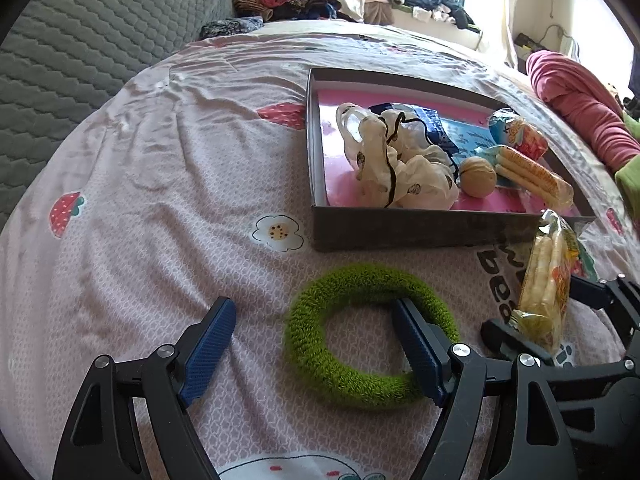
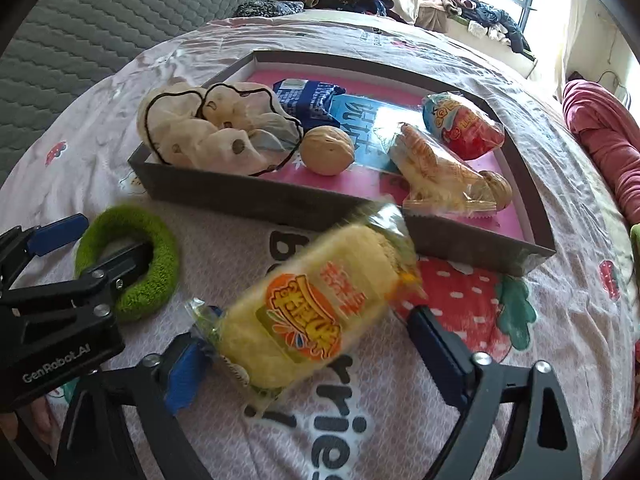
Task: Organize objects
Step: 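Grasp the green fuzzy ring with the left gripper while the right gripper grasps the yellow bread package, then lift the green ring and bread package and carry both over the tray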
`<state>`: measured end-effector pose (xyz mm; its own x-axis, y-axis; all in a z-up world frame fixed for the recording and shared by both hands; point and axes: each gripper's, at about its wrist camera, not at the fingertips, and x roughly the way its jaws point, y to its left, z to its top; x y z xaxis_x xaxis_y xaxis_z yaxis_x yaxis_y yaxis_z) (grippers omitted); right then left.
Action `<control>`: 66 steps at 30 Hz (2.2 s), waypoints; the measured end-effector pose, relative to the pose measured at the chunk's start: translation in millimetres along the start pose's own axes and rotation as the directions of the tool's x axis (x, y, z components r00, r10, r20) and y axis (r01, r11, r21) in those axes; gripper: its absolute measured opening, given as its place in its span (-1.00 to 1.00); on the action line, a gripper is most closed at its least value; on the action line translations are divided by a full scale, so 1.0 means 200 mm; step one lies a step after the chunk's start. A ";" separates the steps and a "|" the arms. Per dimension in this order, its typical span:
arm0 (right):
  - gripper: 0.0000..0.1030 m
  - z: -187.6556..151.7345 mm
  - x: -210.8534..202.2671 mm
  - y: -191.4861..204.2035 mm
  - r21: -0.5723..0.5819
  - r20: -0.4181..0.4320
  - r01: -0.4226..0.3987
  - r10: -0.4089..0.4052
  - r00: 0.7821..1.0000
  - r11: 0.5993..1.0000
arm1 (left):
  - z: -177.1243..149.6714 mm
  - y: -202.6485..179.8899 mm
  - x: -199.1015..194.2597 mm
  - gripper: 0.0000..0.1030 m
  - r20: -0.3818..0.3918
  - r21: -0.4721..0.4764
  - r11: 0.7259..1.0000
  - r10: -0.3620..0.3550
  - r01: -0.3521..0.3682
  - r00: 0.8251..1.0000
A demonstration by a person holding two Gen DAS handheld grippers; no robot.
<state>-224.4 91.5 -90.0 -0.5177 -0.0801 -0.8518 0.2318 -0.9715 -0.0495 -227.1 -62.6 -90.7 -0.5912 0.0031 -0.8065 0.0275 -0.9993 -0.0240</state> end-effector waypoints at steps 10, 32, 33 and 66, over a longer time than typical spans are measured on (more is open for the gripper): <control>0.00 -0.02 -0.03 -0.11 0.071 0.013 -0.086 0.085 0.996 0.994 | -0.01 -0.01 -0.02 -0.44 -0.006 0.005 0.998 -0.059 0.059 0.998; -0.49 -0.10 -0.19 -0.21 0.118 0.050 -0.204 0.200 0.979 0.972 | -0.05 -0.05 -0.17 -0.77 0.009 0.024 0.996 -0.092 0.092 0.996; -0.49 -0.10 -0.21 -0.20 0.116 0.051 -0.206 0.201 0.978 0.972 | -0.04 -0.06 -0.18 -0.77 0.012 0.025 0.995 -0.093 0.092 0.996; -0.49 -0.03 -0.86 -0.27 0.023 0.179 -0.168 0.161 0.970 0.986 | 0.12 -0.28 -0.86 -0.77 0.173 0.099 0.992 -0.100 0.084 0.980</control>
<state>-143.1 160.0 57.0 -0.6129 -0.2743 -0.7410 0.2964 -0.9491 0.1063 -145.9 -8.5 62.9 -0.7216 0.0967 -0.6855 -0.1020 -0.9942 -0.0329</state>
